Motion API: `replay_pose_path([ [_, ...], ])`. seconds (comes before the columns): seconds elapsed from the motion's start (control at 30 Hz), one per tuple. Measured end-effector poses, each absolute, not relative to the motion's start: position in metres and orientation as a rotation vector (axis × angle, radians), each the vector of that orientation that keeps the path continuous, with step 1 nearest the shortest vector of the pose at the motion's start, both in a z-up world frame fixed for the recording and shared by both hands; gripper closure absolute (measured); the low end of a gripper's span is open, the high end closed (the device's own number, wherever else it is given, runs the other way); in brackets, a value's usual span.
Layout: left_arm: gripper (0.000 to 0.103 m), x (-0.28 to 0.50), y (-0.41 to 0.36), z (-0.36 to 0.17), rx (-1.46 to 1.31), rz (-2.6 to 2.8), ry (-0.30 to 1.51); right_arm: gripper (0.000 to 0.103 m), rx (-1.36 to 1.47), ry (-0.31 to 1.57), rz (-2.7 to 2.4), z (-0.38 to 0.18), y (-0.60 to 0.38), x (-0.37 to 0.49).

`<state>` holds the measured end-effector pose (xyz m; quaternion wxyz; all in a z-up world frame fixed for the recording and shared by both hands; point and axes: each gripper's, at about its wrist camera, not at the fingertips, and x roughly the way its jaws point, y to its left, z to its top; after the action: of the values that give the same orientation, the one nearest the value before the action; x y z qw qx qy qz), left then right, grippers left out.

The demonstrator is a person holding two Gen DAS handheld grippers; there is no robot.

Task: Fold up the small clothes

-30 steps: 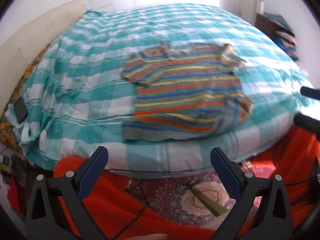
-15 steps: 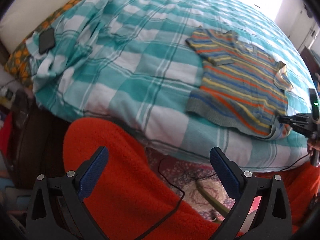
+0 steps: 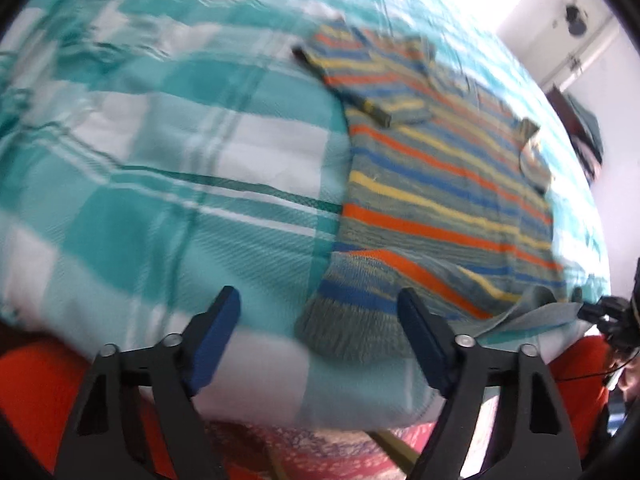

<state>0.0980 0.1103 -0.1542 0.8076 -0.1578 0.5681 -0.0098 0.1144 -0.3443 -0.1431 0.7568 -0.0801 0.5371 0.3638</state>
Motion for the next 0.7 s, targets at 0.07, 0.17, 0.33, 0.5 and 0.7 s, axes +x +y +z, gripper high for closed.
replay_pose_path([
  [0.07,0.038,0.102,0.107,-0.165,-0.359,-0.061,1.251,0.055,-0.119,1.201,0.704,-0.14,-0.36,0.113],
  [0.17,0.06,0.102,0.1,-0.167,-0.394,-0.135,1.252,0.03,-0.021,1.221,0.639,-0.13,-0.38,0.104],
  [0.33,0.088,0.102,0.095,-0.171,-0.43,-0.182,1.268,0.03,0.197,1.214,0.655,-0.122,-0.391,0.101],
  [0.5,0.092,0.095,0.094,-0.155,-0.402,-0.2,1.228,0.03,0.509,1.307,0.539,-0.136,-0.388,0.122],
  [0.7,0.097,0.087,0.086,-0.139,-0.34,-0.251,1.187,0.03,0.882,1.404,0.384,-0.162,-0.408,0.118],
])
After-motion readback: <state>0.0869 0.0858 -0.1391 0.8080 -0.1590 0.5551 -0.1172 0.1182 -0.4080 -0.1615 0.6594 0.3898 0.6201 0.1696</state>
